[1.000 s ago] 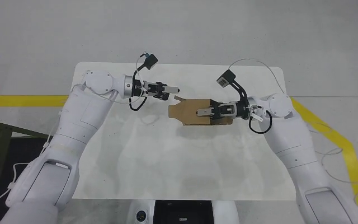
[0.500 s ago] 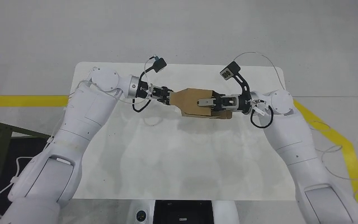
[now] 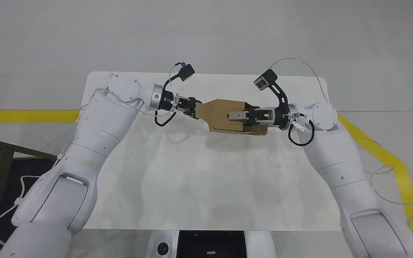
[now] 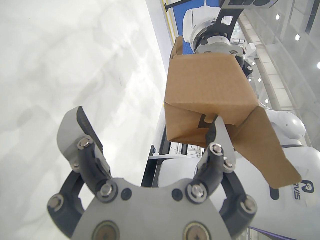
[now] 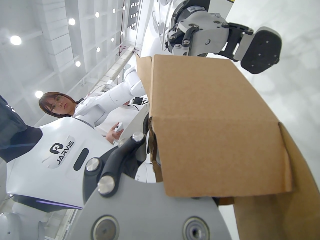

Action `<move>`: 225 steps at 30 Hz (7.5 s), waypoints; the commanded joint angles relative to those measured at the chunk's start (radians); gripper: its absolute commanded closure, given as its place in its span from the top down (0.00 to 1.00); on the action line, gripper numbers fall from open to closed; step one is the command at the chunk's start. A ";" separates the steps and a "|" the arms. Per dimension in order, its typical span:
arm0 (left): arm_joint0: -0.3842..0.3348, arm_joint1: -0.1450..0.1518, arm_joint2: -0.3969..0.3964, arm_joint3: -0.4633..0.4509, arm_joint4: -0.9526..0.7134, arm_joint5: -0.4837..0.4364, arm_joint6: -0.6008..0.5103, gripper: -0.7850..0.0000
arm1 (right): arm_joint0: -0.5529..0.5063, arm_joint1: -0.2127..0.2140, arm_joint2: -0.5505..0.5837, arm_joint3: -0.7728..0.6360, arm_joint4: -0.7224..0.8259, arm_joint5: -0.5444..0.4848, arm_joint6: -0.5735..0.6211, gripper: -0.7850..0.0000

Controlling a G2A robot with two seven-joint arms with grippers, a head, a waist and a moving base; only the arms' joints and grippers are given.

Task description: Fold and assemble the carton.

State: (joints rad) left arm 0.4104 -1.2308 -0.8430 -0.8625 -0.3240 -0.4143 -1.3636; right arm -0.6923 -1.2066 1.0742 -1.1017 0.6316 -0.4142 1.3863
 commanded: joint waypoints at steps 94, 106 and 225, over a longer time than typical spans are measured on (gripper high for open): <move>-0.004 0.019 -0.026 0.062 -0.030 -0.047 0.005 1.00 | 0.004 -0.017 -0.023 0.027 -0.007 0.054 -0.104 0.00; 0.052 0.088 -0.070 -0.163 0.328 -0.227 0.185 1.00 | 0.050 -0.049 -0.125 0.169 -0.109 0.028 -0.128 0.00; 0.338 0.090 0.005 -0.281 1.527 -0.474 1.331 1.00 | -0.139 0.075 0.114 -0.092 -0.430 0.149 -0.095 0.00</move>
State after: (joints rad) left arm 0.7495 -1.1397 -0.8382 -1.1461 1.2036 -0.8863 -0.0316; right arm -0.8220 -1.1347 1.1850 -1.1916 0.2194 -0.2726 1.3013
